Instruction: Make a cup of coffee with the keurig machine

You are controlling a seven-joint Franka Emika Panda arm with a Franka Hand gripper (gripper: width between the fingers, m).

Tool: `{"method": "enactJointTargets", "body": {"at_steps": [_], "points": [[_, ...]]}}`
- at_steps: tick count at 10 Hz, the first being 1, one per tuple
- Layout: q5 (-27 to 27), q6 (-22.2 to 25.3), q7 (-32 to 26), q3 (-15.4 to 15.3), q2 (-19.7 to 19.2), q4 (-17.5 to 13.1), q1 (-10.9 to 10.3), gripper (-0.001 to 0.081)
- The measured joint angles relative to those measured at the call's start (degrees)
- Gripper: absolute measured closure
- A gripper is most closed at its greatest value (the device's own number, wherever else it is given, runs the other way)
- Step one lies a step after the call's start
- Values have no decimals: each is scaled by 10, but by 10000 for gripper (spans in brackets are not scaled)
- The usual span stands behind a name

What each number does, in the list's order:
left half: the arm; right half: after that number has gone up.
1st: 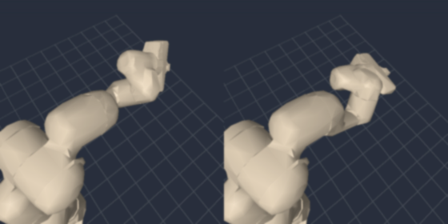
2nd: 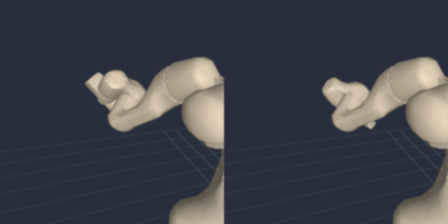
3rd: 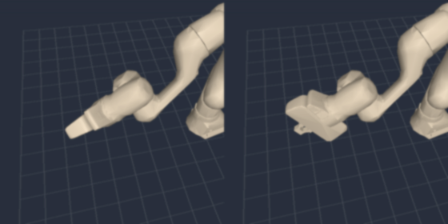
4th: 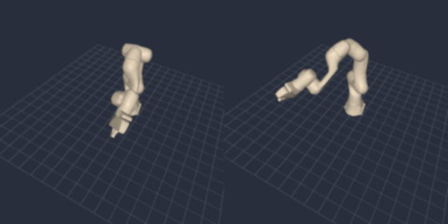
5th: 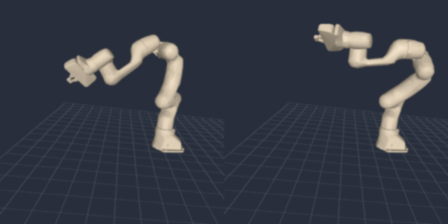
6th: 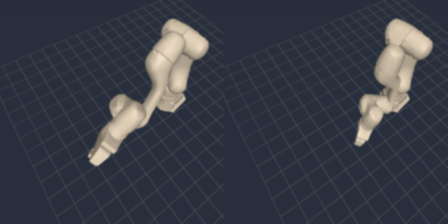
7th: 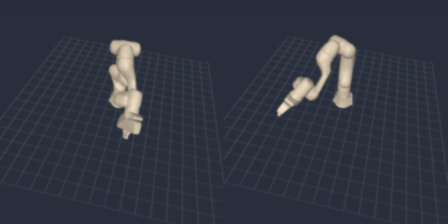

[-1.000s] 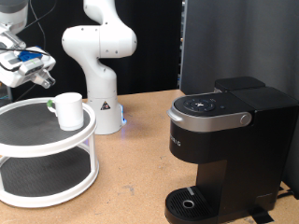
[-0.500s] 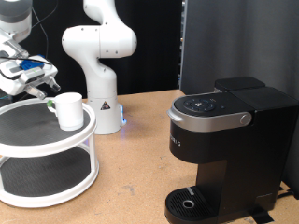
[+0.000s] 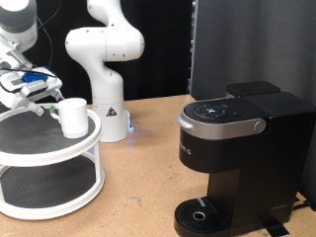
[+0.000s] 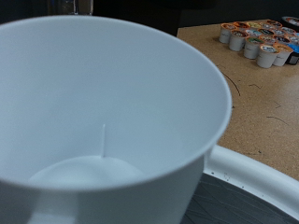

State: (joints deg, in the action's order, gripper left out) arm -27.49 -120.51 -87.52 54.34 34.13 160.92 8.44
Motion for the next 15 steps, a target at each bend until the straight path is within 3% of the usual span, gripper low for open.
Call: {"method": "enactJointTargets", "body": {"at_steps": [6,7,8,9,10,11,12,13,15], "points": [[-25,-21,-30,31,-30,0,-40,5],[-25,-22,-31,35,-31,0,-44,97],[-26,-22,-32,38,-32,0,-46,97],[-26,-22,-32,39,-33,0,-47,298],[-26,-22,-32,40,-34,0,-48,436],[-26,-22,-34,41,-35,0,-48,436],[-26,-22,-37,43,-36,0,-49,618],[-26,-22,-40,45,-37,0,-49,740],[-26,-22,-45,49,-37,0,-49,742]]}}
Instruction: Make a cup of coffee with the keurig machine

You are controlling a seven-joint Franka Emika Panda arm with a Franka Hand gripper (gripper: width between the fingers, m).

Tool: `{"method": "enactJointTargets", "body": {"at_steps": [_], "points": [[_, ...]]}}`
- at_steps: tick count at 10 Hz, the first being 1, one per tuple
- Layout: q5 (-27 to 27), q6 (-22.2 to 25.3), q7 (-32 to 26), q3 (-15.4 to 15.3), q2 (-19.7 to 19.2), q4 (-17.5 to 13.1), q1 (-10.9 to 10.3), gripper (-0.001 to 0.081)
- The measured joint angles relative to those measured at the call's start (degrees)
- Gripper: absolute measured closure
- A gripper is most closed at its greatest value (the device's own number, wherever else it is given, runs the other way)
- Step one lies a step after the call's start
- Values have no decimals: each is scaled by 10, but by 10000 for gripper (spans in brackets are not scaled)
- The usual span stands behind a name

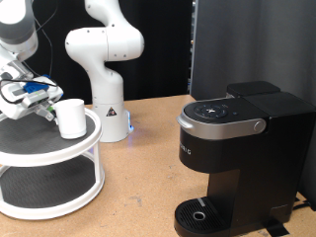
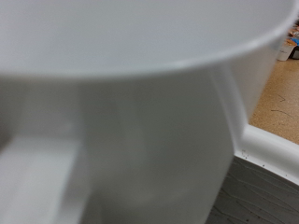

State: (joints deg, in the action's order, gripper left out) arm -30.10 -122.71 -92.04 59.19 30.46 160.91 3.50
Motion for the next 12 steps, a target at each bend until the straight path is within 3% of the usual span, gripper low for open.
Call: {"method": "enactJointTargets", "body": {"at_steps": [2,4,8,9,12], "points": [[0,11,2,1,1,-3,0,742],[2,64,40,-10,9,-15,9,742],[32,172,139,-69,63,-43,59,742],[43,184,151,-79,76,-44,69,742],[25,159,152,-81,74,-28,66,743]]}}
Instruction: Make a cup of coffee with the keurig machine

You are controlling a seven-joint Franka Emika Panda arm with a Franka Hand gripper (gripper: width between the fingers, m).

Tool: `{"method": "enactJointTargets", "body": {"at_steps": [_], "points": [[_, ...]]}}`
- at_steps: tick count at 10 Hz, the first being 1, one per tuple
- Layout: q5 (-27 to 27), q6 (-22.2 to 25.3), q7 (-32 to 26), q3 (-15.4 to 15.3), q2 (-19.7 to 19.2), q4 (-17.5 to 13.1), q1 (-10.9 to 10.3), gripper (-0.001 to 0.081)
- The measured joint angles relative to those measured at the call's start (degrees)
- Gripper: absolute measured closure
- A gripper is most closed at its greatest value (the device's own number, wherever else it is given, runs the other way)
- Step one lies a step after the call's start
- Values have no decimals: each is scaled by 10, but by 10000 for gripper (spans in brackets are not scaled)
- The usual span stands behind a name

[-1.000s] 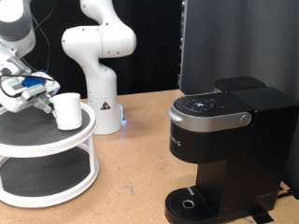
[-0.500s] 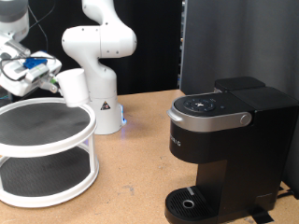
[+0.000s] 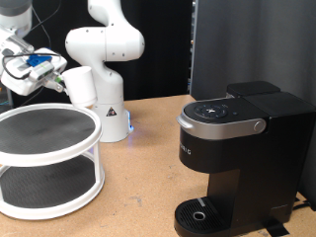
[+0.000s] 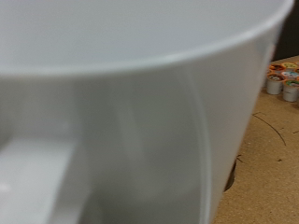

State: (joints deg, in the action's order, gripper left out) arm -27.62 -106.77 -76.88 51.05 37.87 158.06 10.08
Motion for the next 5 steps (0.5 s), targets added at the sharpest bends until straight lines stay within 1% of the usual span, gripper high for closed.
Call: {"method": "enactJointTargets", "body": {"at_steps": [1,2,3,5], "points": [[-25,-36,0,-8,0,16,-7,743],[-57,-79,0,-19,0,30,-22,743],[-92,-119,0,-30,-2,37,-43,743],[-152,-183,0,-47,-14,40,-92,743]]}}
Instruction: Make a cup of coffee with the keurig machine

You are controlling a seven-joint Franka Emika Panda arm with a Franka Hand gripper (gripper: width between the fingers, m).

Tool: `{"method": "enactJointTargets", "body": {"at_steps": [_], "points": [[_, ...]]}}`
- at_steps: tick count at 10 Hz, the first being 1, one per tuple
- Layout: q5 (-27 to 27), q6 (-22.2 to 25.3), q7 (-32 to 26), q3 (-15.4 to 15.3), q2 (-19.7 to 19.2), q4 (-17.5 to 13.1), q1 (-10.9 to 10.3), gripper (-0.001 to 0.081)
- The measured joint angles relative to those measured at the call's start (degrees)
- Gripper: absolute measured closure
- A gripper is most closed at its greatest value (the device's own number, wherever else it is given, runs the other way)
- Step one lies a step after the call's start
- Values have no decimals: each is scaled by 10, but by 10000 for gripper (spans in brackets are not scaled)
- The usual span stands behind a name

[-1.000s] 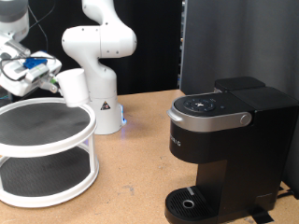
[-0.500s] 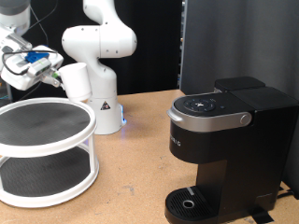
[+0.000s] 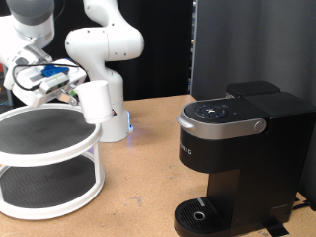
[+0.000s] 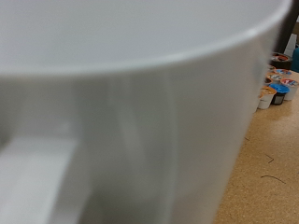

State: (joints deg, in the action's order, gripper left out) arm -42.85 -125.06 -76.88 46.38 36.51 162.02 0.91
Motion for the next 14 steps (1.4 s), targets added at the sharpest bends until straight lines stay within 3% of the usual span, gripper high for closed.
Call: {"method": "enactJointTargets", "body": {"at_steps": [5,7,8,12,14], "points": [[-137,-107,-26,-20,-66,-13,-133,743],[-191,-132,-43,-21,-101,-23,-185,743],[-204,-137,-43,-21,-127,-33,-202,743],[-204,-131,-52,-17,-127,-26,-202,743],[-216,-153,-69,-20,-139,-20,-211,743]]}}
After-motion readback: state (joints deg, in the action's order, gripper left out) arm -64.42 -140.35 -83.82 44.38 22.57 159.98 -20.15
